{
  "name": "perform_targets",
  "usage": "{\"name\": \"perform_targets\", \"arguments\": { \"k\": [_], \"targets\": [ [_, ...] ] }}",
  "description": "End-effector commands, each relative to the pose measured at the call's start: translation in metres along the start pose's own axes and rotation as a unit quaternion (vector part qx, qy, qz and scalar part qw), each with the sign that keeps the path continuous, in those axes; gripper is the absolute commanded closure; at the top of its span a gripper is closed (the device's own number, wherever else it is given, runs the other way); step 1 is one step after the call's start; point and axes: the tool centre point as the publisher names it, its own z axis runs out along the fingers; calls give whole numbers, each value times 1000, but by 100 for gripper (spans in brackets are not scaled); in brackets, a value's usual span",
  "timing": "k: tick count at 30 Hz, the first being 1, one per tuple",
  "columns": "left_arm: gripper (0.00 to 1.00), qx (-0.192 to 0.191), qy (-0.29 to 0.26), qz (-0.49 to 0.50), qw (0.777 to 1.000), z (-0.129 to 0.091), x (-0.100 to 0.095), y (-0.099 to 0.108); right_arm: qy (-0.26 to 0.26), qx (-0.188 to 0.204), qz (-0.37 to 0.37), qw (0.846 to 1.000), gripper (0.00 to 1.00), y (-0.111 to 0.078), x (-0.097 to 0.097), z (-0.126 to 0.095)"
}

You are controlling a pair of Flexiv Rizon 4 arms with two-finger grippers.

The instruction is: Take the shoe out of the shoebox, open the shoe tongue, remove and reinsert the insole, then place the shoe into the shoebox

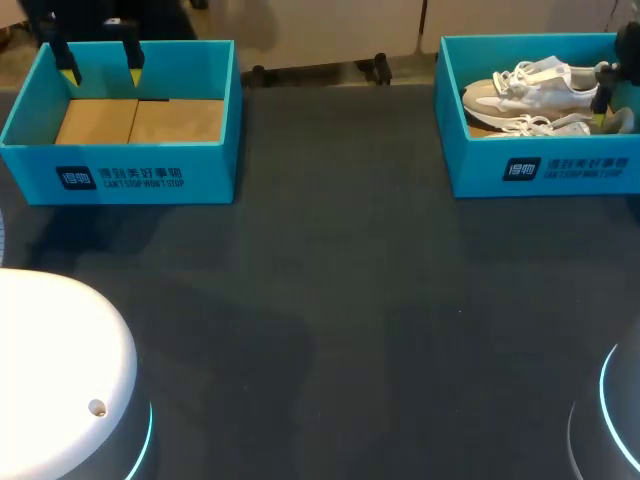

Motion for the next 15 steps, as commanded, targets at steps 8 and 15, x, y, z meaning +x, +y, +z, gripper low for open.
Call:
{"name": "perform_targets", "arguments": {
  "k": [8,15],
  "targets": [
    [0,0,0,0,1000,0,0,0,9,12,6,1000,18,9,-8,26],
    [0,0,0,0,1000,0,0,0,16,18,14,1000,25,12,-12,34]
  ]
}}
